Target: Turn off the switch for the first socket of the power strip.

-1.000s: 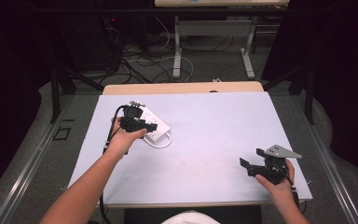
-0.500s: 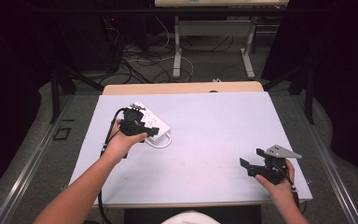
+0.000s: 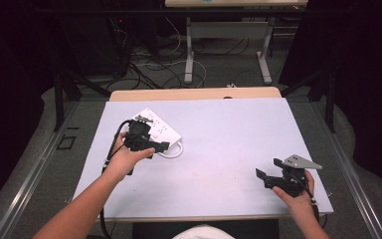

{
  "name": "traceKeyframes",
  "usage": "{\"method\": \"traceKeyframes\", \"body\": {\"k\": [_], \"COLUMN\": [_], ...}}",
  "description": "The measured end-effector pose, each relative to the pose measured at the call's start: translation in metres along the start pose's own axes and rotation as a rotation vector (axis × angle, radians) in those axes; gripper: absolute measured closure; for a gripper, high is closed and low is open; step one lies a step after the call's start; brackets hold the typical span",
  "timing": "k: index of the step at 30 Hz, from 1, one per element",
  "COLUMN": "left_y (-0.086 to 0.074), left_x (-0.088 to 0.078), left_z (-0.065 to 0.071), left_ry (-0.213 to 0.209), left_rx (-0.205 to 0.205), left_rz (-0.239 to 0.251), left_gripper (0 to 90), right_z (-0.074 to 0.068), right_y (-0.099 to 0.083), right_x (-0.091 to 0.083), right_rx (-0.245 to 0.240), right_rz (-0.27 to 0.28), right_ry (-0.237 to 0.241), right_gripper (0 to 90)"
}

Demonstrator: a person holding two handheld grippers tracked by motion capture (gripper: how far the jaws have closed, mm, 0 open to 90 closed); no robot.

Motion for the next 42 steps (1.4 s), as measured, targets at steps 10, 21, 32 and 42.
{"method": "traceKeyframes", "body": {"k": [10, 21, 32, 42], "left_y": [-0.013, -0.029, -0.046, -0.061], "left_x": [-0.013, -0.025, -0.036, -0.044], "left_z": [0.007, 0.014, 0.011, 0.004], "left_ry": [-0.006, -0.011, 0.010, 0.021], "left_rx": [0.020, 0.046, 0.026, -0.024], "left_rz": [0.021, 0.083, 0.105, 0.133], "left_gripper": [0.2, 0.1, 0.1, 0.3], "right_z": [0.000, 0.000, -0.001, -0.001], "right_y": [0.000, 0.000, 0.000, 0.001], "right_x": [0.000, -0.001, -0.001, -0.001], "right_rx": [0.000, -0.001, -0.004, -0.004], "right_rz": [0.000, 0.003, -0.001, 0.000], "right_ry": [0.001, 0.000, -0.003, -0.002], "right_gripper": [17.3, 17.3, 17.3, 17.3]}}
Point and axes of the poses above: each handheld gripper's, and its own axes: x roughly forward along the jaws, y roughly out of its top, z roughly to its right, the point moved 5 cm from there along x, roughly forward along the jaws, and after that the axes turned 6 degrees about -y, right-handed, at the moved point
